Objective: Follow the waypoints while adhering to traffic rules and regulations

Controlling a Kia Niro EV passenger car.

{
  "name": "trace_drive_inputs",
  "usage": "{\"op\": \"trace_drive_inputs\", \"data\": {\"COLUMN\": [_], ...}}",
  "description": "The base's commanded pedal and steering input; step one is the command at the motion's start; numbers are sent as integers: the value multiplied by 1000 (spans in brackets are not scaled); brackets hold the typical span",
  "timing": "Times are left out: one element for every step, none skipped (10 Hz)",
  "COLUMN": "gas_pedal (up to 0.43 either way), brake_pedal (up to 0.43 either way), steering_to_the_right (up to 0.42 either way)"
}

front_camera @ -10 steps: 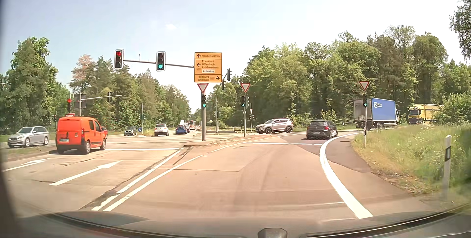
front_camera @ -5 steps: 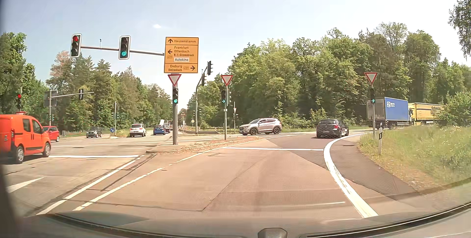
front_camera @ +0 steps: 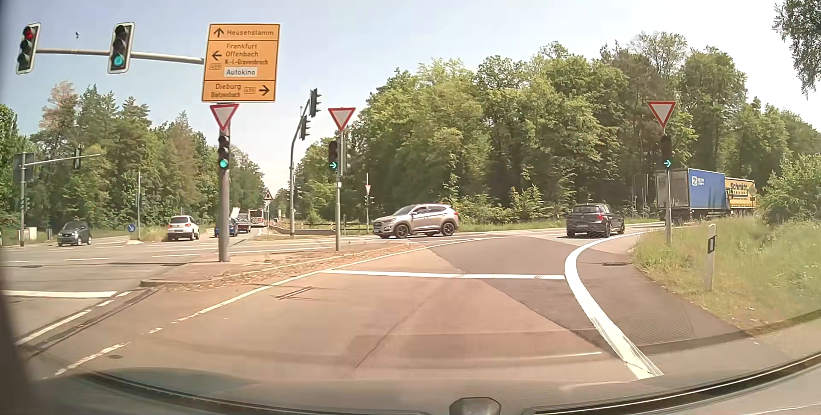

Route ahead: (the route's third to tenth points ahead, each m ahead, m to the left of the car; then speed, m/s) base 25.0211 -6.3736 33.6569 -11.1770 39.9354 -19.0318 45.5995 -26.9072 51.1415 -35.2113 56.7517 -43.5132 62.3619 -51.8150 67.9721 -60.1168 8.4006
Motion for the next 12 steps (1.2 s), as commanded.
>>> {"op": "trace_drive_inputs", "data": {"gas_pedal": [118, 118, 118, 118, 118, 118, 118, 118, 118, 118, 118, 118], "brake_pedal": [18, 24, 18, 24, 24, 24, 24, 24, 18, 18, 24, 18], "steering_to_the_right": [83, 87, 90, 90, 90, 91, 97, 104, 107, 108, 111, 112]}}
